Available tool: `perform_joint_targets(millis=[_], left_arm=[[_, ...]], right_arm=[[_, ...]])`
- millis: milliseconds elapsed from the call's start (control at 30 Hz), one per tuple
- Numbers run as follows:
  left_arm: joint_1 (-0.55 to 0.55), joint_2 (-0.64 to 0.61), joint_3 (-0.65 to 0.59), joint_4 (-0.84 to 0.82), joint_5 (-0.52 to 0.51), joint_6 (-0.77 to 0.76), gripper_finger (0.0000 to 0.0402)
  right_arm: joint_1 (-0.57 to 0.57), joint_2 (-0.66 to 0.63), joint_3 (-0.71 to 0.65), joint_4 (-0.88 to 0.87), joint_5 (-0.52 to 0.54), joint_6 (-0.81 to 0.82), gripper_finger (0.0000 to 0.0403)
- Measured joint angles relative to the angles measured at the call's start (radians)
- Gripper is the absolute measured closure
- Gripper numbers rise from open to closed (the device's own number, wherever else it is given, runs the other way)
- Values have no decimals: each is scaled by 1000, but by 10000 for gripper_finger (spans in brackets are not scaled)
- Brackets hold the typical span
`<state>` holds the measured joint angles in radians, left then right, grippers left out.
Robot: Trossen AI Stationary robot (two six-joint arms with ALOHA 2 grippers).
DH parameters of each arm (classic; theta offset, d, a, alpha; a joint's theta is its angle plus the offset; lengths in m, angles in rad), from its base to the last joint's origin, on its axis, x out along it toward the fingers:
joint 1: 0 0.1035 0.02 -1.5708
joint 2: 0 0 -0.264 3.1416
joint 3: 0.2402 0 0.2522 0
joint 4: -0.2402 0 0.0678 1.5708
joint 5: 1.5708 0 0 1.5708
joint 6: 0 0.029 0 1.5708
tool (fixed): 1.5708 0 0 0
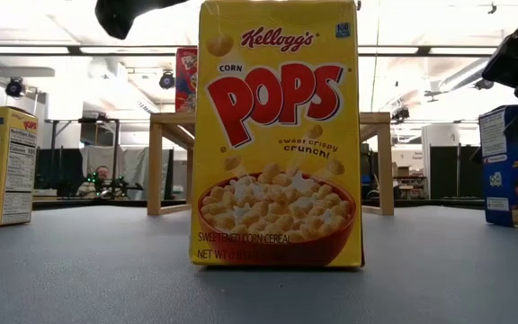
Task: Stack cereal on shelf
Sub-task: Put the blue cereal box aligned with the other blue cereal boxes on the shelf
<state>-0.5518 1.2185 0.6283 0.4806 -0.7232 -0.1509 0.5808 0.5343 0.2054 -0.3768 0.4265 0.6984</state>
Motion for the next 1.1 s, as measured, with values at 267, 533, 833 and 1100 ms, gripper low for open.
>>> perform_joint_targets(millis=[267,533,833,1100], left_arm=[[0,70,30,7,2,6,170],[2,73,17,16,2,-27,170],[10,71,22,21,1,-19,170],[30,71,17,21,1,-12,170]], right_arm=[[0,0,0,-8,3,9,78],[0,-1,1,-8,20,9,79],[0,0,2,-7,21,31,137],[0,0,7,-8,20,32,215]])
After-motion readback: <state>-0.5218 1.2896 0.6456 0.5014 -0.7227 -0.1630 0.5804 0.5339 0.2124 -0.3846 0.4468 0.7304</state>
